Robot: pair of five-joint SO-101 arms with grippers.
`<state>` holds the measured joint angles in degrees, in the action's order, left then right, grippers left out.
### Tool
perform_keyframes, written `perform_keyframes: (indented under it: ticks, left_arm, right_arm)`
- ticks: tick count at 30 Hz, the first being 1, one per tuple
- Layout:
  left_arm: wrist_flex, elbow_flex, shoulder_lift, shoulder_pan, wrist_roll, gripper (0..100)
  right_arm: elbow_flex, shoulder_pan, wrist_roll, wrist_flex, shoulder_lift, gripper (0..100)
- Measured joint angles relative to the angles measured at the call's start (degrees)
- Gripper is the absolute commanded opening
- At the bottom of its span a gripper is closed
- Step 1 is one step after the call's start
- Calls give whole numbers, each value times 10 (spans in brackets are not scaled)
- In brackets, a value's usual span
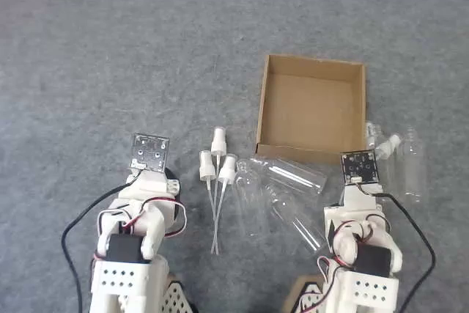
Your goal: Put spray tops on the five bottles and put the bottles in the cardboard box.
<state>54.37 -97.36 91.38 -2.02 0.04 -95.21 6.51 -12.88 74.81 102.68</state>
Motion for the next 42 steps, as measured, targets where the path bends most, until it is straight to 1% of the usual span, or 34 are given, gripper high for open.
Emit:
perform_keyframes:
  ticks: [29, 34, 42]
  left_arm:
    - [0, 0, 0, -2, 0, 13]
    - [0, 0, 0, -1, 0, 13]
    - [0, 0, 0, -1, 0, 13]
  right_arm:
    - [0, 0, 0, 0, 0, 24]
    - [1, 25, 0, 0, 0, 24]
    - [62, 56, 0, 0, 1, 25]
